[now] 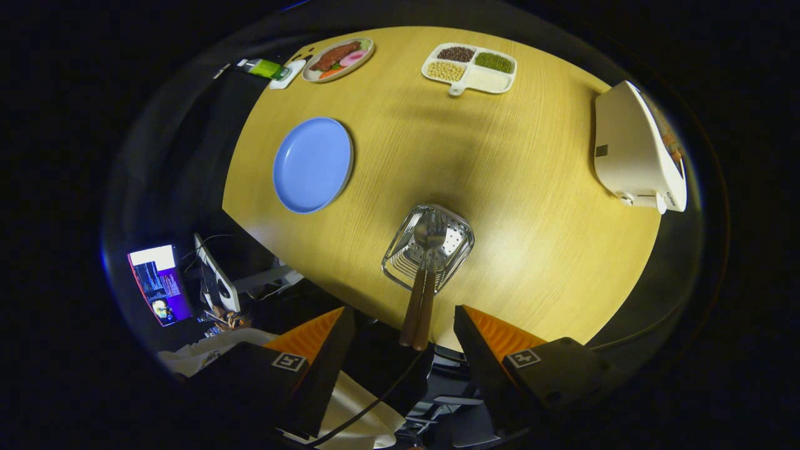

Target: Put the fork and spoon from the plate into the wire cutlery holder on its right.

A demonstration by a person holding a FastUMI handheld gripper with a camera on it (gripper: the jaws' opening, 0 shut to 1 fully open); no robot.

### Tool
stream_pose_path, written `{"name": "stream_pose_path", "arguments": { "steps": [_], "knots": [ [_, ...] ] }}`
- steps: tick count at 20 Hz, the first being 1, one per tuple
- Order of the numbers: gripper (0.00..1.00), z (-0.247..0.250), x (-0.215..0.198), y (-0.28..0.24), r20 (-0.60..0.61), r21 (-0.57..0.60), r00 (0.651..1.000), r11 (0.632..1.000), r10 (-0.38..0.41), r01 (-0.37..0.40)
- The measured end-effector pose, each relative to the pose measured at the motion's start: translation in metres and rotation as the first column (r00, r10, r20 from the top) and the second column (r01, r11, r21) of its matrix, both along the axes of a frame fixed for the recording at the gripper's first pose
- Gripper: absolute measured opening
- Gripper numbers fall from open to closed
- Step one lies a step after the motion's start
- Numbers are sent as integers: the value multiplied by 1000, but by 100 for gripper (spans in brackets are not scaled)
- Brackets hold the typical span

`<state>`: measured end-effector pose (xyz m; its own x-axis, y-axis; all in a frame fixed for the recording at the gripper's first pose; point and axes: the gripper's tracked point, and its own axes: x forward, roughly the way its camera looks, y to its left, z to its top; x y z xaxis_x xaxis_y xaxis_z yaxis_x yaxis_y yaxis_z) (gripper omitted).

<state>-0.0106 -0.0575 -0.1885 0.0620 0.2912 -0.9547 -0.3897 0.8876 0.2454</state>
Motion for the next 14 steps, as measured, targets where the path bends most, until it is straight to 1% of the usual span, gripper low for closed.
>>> {"name": "stream_pose_path", "arguments": {
  "steps": [3,5,7,9,11,14],
  "knots": [
    [99,26,-2,5,140,75,987,995,-73,63],
    [99,39,-5,3,238,105,963,989,-123,100],
    [99,48,-12,-3,331,113,929,985,-164,133],
    [100,55,-16,-14,425,107,882,979,-205,176],
    [100,61,-24,-28,519,89,822,971,-236,223],
    [100,75,-40,-35,617,144,714,939,-331,312]
  ]
}}
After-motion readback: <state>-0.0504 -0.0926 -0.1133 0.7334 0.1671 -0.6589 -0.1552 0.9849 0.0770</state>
